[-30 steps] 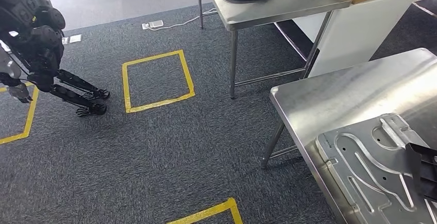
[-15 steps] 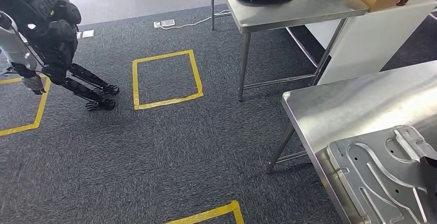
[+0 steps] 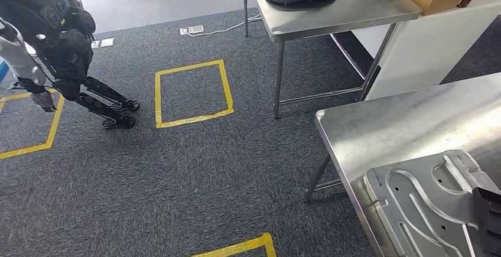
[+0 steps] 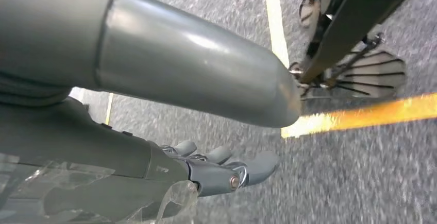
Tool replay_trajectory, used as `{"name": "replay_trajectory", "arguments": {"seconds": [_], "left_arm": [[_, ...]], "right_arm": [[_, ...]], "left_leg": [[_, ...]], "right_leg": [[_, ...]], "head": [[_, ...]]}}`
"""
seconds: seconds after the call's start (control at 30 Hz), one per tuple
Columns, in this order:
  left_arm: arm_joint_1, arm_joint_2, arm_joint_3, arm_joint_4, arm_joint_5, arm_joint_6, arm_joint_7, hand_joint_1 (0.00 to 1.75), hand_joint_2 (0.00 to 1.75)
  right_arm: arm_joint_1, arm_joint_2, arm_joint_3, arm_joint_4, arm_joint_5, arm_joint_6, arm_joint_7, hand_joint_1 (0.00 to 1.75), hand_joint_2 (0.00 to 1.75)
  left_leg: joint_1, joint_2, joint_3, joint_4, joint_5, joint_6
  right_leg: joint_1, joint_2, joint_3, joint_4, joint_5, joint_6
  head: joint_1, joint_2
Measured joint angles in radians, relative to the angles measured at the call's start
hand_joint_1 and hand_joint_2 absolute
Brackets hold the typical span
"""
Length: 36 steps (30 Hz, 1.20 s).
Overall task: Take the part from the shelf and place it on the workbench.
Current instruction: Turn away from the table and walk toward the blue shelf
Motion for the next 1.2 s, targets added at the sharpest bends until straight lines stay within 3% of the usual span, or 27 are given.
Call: {"name": "replay_trajectory", "arguments": {"seconds": [0.07,0.1,0.17,0.23,0.3,0.37,0.43,0.47,0.5,0.53,0.57,0.63,0.7,0.8,0.87,0.93,0.97,1.0,1.03,1.07,1.13,1.2], "left_arm": [[0.003,0.001,0.0,0.0,0.0,0.0,0.0,0.0,0.0],[0.003,0.003,0.0,0.001,0.0,0.001,0.0,0.0,0.0],[0.002,0.007,0.0,0.001,0.0,0.003,0.0,0.0,0.0],[0.001,0.007,0.0,0.002,0.0,0.004,0.0,0.0,0.0],[0.0,0.006,0.0,0.001,0.0,0.003,0.0,0.0,0.0],[-0.004,0.006,0.0,0.001,0.0,0.003,0.0,0.0,0.0],[-0.005,0.006,0.0,0.001,0.0,0.003,0.0,0.0,0.0],[-0.005,0.006,0.0,0.001,0.0,0.003,0.0,0.0,0.44],[-0.004,0.006,0.0,0.001,0.0,0.003,0.0,0.0,0.87],[-0.003,0.006,0.0,0.001,-0.002,0.006,0.003,0.0,1.31],[-0.004,0.006,0.0,0.001,-0.007,0.015,0.017,0.0,1.75],[-0.009,0.008,-0.004,0.001,-0.027,0.051,0.099,0.0,1.75],[-0.018,0.018,-0.014,0.001,-0.048,0.076,0.206,0.0,1.75],[-0.028,0.041,-0.024,0.001,-0.062,0.078,0.26,0.0,1.75],[-0.031,0.05,-0.032,0.001,-0.069,0.084,0.267,0.0,1.75],[-0.027,0.057,-0.042,0.001,-0.073,0.091,0.274,0.0,1.75],[-0.025,0.06,-0.046,0.002,-0.074,0.092,0.276,0.0,1.75],[-0.023,0.062,-0.049,0.002,-0.075,0.092,0.279,0.0,1.75],[-0.021,0.063,-0.05,0.002,-0.076,0.09,0.283,0.0,1.75],[-0.02,0.064,-0.052,0.002,-0.076,0.087,0.287,0.0,1.75],[-0.02,0.071,-0.057,0.002,-0.078,0.079,0.295,0.0,1.75],[-0.022,0.081,-0.063,0.002,-0.081,0.072,0.301,0.0,1.75]], "right_arm": [[0.0,-0.001,0.001,0.0,0.0,0.0,0.0,0.0,0.0],[0.0,0.002,0.001,0.0,0.0,0.0,0.0,0.0,0.0],[0.001,0.005,0.002,0.0,-0.001,0.0,0.0,0.0,0.0],[0.002,0.004,0.002,0.0,-0.001,-0.002,-0.001,0.0,0.0],[0.002,0.004,0.003,-0.001,0.0,-0.002,0.0,0.0,0.0],[0.004,0.004,0.003,-0.001,0.0,0.0,0.0,0.0,0.0],[0.005,0.005,0.004,-0.002,0.0,0.0,-0.001,0.0,0.0],[0.004,0.005,0.004,-0.002,0.0,0.0,-0.001,0.0,0.0],[0.002,0.005,0.004,-0.002,0.0,0.0,-0.001,0.0,0.0],[-0.001,0.005,0.004,-0.002,0.002,0.004,-0.003,0.0,0.0],[-0.003,0.005,0.005,-0.003,0.011,0.016,-0.011,0.0,0.0],[-0.005,0.007,0.017,-0.004,0.054,0.099,-0.047,0.0,0.0],[-0.006,0.017,0.043,-0.005,0.099,0.213,-0.082,0.0,0.0],[-0.016,0.045,0.082,-0.005,0.116,0.274,-0.095,0.0,0.0],[-0.022,0.06,0.105,-0.006,0.112,0.28,-0.1,0.0,0.0],[-0.027,0.07,0.128,-0.006,0.105,0.285,-0.105,0.0,0.0],[-0.028,0.072,0.138,-0.006,0.101,0.287,-0.106,0.0,0.0],[-0.028,0.074,0.146,-0.006,0.098,0.289,-0.106,0.0,0.0],[-0.028,0.074,0.154,-0.006,0.093,0.294,-0.109,0.0,0.0],[-0.027,0.075,0.163,-0.006,0.09,0.303,-0.114,0.0,0.0],[-0.023,0.08,0.177,-0.006,0.085,0.321,-0.128,0.0,0.0],[-0.018,0.085,0.19,-0.006,0.084,0.331,-0.139,0.0,0.0]], "left_leg": [[0.019,-0.004,-0.011,0.036,-0.022,-0.032],[0.023,-0.006,-0.021,0.052,-0.033,-0.045],[0.025,-0.006,-0.035,0.078,-0.043,-0.065],[0.028,-0.007,-0.041,0.082,-0.033,-0.078],[0.031,0.005,-0.051,0.102,-0.039,-0.079],[0.025,0.02,-0.108,0.22,-0.092,-0.07],[0.015,0.024,-0.201,0.394,-0.153,-0.06],[0.012,0.024,-0.237,0.452,-0.163,-0.057],[0.011,0.025,-0.251,0.465,-0.152,-0.053],[0.011,0.027,-0.244,0.437,-0.123,-0.05],[0.011,0.035,-0.218,0.37,-0.081,-0.047],[0.004,0.07,-0.159,0.23,-0.027,-0.047],[-0.01,0.088,-0.14,0.169,-0.024,-0.047],[-0.019,0.059,-0.144,0.157,-0.022,-0.03],[-0.021,0.043,-0.136,0.148,-0.02,-0.016],[-0.031,0.03,-0.131,0.146,-0.022,-0.007],[-0.036,0.022,-0.13,0.146,-0.024,-0.004],[-0.039,0.012,-0.128,0.147,-0.025,-0.002],[-0.041,0.002,-0.124,0.147,-0.027,-0.001],[-0.041,-0.01,-0.12,0.148,-0.029,-0.001],[-0.04,-0.032,-0.117,0.156,-0.037,-0.01],[-0.04,-0.047,-0.125,0.165,-0.039,-0.022]], "right_leg": [[-0.018,0.0,0.06,-0.128,0.063,0.03],[-0.02,0.004,0.077,-0.163,0.076,0.041],[-0.015,0.012,0.078,-0.172,0.075,0.025],[-0.005,0.015,0.073,-0.168,0.076,-0.011],[0.0,0.013,0.079,-0.173,0.075,-0.033],[0.001,0.005,0.089,-0.178,0.068,-0.052],[0.005,-0.002,0.099,-0.179,0.06,-0.064],[0.008,-0.004,0.105,-0.179,0.054,-0.067],[0.01,-0.005,0.112,-0.179,0.049,-0.068],[0.01,-0.008,0.122,-0.179,0.043,-0.065],[0.009,-0.011,0.132,-0.179,0.036,-0.061],[0.011,-0.022,0.149,-0.178,0.022,-0.046],[0.016,-0.035,0.153,-0.183,0.016,-0.03],[0.008,-0.055,0.156,-0.19,0.008,-0.017],[0.009,-0.039,0.12,-0.105,-0.046,-0.024],[0.019,-0.019,0.037,0.057,-0.116,-0.036],[0.024,-0.016,0.002,0.119,-0.132,-0.039],[0.027,-0.015,-0.019,0.147,-0.127,-0.042],[0.028,-0.014,-0.018,0.131,-0.102,-0.045],[0.027,-0.011,0.0,0.078,-0.06,-0.045],[0.018,0.024,0.051,-0.056,0.009,-0.041],[0.014,0.056,0.072,-0.119,0.027,-0.042]], "head": [[-0.007,0.0],[-0.008,0.0],[-0.003,0.0],[0.002,0.0],[0.002,0.0],[0.002,0.0],[0.002,0.0],[0.002,0.0],[0.002,0.0],[0.002,0.0],[0.002,0.0],[-0.012,0.0],[-0.025,0.0],[-0.022,0.0],[-0.02,0.0],[-0.021,0.0],[-0.021,0.0],[-0.022,0.0],[-0.022,0.0],[-0.021,0.0],[-0.02,0.0],[-0.02,0.0]]}}
